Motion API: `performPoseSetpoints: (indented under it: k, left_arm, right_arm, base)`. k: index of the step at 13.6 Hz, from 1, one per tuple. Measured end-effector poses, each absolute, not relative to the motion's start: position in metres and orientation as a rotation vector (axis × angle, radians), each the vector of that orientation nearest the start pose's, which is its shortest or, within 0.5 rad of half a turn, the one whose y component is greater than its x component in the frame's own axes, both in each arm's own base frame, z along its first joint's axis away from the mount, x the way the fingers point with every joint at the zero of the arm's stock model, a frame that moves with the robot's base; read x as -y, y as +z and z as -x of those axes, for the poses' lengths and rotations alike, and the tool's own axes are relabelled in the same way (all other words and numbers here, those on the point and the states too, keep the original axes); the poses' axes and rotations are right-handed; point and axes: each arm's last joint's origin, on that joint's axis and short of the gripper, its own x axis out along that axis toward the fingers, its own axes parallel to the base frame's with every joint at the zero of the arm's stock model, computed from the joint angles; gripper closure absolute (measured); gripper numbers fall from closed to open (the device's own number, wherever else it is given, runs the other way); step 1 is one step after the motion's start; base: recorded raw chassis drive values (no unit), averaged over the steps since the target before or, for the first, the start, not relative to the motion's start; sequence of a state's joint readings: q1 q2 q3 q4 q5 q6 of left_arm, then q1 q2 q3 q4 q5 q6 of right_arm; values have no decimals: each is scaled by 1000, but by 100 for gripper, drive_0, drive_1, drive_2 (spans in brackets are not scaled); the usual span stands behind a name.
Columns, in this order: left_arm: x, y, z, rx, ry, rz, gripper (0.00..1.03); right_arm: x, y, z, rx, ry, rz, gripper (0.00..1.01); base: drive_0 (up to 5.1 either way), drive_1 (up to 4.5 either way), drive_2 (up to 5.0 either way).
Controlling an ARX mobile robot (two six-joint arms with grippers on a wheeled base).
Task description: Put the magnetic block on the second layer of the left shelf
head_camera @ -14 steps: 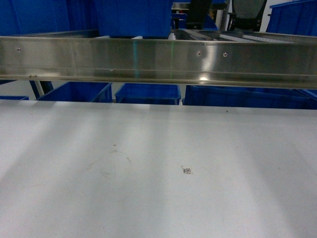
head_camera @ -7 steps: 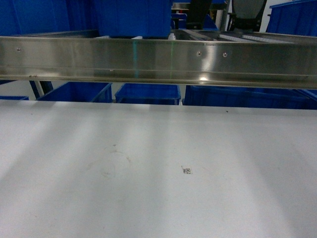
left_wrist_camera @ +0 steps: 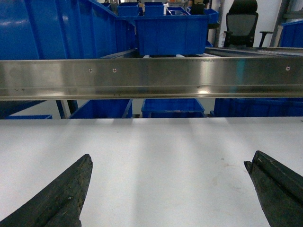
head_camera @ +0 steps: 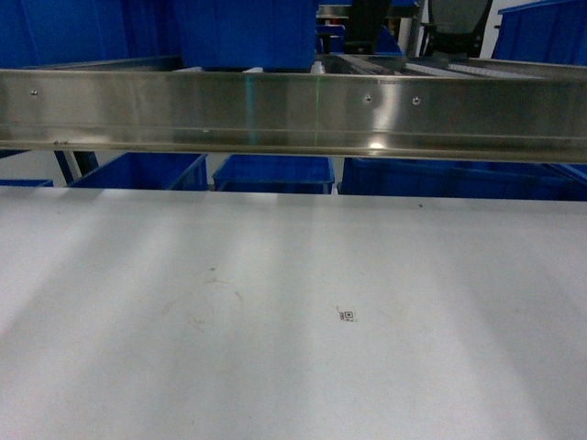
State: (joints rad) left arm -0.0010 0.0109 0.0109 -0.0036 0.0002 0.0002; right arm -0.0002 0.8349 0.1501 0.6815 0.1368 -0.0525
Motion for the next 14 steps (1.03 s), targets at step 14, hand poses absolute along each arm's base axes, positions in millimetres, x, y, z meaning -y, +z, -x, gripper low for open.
performPoseSetpoints:
  k: [14]
  left_arm:
    - [0,166,-98,-4,-1,0,5]
  right_arm:
    - [4,190,-167,-9,-134,52,67]
  base:
    - [0,0,0]
